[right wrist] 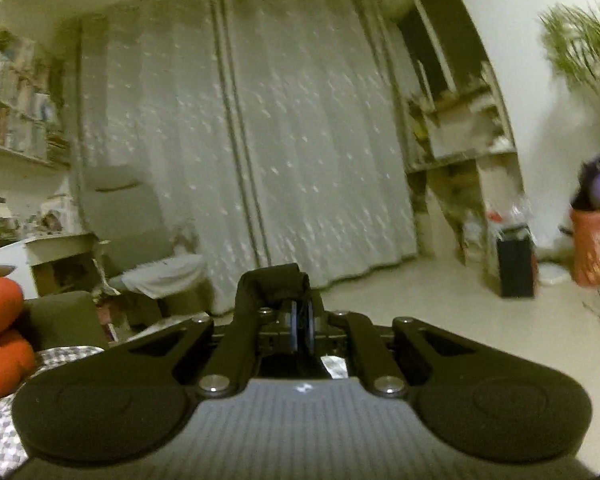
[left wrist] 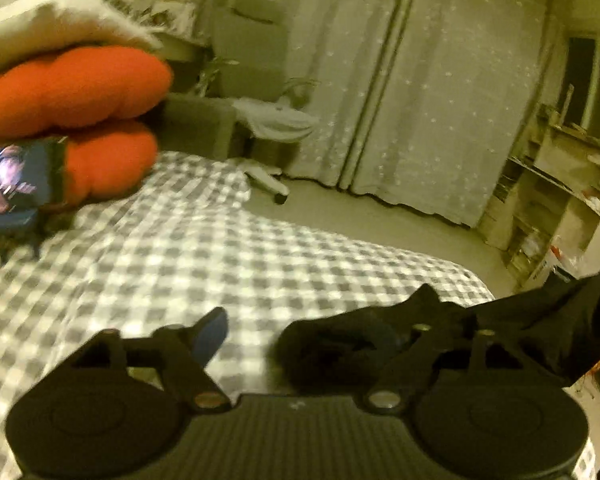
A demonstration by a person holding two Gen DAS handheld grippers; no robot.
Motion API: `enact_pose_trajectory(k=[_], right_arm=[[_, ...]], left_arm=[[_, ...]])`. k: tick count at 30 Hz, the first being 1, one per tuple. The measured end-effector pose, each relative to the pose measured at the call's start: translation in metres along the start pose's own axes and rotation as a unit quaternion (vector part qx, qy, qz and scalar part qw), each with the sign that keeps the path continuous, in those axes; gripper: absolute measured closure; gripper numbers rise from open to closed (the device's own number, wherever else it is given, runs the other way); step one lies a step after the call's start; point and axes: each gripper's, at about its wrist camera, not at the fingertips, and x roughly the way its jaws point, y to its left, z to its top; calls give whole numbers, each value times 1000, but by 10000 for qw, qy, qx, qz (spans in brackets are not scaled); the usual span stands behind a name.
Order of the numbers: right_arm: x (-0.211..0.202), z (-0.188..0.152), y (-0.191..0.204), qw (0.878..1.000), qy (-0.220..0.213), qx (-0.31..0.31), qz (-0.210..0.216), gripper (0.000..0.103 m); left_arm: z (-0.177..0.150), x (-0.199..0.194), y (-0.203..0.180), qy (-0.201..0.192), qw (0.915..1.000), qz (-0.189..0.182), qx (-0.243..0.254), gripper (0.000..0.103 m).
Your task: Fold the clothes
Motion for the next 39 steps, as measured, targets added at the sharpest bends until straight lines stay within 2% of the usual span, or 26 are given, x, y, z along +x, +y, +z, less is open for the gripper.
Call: enact_pose_trajectory(k=[5,7,8,9,10,11,12,13,16,19,22,24,27,29,31,33,39], right_arm=[[4,-4,5,9990,204,-292,264,96],[6,-5,9,9982,291,-356,381,96],[6,-6,11,9977,318,-394,440,96],[6,-7,13,9971,334,-476,501,96],[4,-8,15,9965,321,-571,527,96],[3,-8,17,9962,246,-676,493,96],[1,-8,18,9957,171,-780,458,96],[0,-8,18,9952,89,-876,416,96],[-5,0,3,9978,-232,-603,107,96],[-3,8,-18,9995,-272,-91,-143,96],[3,12,-32,9984,-242,310,-413,96],[7,14,-41,9965,-217,565,-580,96],[22,12,-32,9986,278,321,-325,96],[27,7,-29,9979,524,294,-229,96],[30,7,-29,9977,569,287,-221,96],[33,8,-30,9974,633,282,-219,95],[77,-13,-42,9782,1961,409,-547,91]], left_arm=[[1,28,-32,21,9973,-211,708,15],[0,44,-45,114,9946,-192,1011,15],[0,51,-48,169,9938,-175,1088,20],[-1,57,-51,226,9928,-157,1164,30],[-1,60,-49,308,9925,-120,1177,74],[0,63,-47,385,9922,-83,1182,98],[5,61,-36,334,9950,-26,942,102],[10,58,-26,278,9971,28,701,102],[32,29,10,-377,9992,74,-53,103],[46,2,42,-905,9932,344,-640,103],[50,-14,76,-1125,9841,427,-1310,103],[48,-17,85,-1088,9829,433,-1419,102],[43,-8,77,-845,9878,650,-1136,102],[38,-5,80,-617,9894,653,-1140,102],[37,-2,84,-427,9887,578,-1318,102],[36,0,86,-407,9889,594,-1303,102],[34,7,82,-285,9910,567,-1180,102]])
